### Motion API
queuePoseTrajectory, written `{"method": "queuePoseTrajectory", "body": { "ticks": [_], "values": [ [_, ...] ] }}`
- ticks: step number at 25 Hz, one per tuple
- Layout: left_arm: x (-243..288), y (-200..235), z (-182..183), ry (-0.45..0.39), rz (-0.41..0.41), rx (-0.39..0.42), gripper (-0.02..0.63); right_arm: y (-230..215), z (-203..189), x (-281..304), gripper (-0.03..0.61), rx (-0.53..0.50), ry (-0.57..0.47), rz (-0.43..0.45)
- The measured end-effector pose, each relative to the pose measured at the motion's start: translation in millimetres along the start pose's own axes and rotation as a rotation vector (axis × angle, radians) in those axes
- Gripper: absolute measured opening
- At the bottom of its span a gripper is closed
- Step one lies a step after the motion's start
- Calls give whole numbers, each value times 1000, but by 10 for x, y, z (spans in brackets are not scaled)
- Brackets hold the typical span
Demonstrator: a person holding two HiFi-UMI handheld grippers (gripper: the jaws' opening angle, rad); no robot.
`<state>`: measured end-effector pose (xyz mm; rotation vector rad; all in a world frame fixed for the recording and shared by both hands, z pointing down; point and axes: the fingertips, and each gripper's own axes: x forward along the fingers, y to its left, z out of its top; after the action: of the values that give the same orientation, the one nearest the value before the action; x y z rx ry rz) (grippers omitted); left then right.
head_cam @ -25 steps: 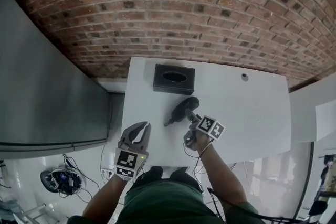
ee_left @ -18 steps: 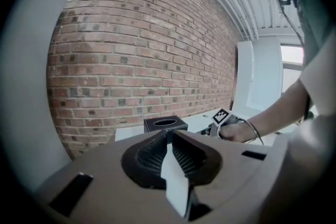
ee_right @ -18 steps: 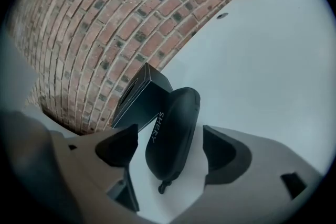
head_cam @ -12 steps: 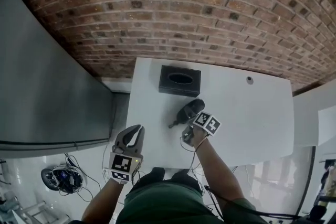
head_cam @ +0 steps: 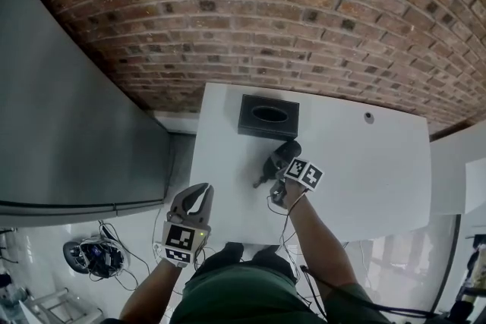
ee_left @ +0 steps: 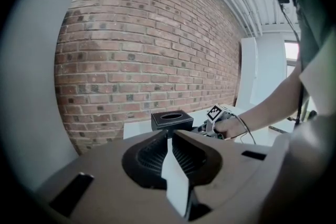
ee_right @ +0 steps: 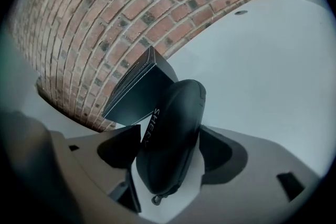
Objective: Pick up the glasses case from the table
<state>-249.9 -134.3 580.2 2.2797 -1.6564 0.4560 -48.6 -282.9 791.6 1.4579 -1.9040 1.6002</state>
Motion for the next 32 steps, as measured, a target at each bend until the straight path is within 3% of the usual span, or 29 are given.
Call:
{"method": "queuePoseTrajectory", "body": {
  "ticks": [9,16,22,32],
  "values": [
    [80,-118,42,-6,-25,4,14,45,-94,-152,305,-122,41,69],
    [157,-292,86,-11,-53,14,14,44,-77,-373,296,-100,8,139],
    [249,-469,186,-27,-81,25,14,233,76,-729,295,-106,-59,235],
    [432,-849,528,-86,-131,41,14,633,487,-1609,293,-209,-217,384]
  ]
}}
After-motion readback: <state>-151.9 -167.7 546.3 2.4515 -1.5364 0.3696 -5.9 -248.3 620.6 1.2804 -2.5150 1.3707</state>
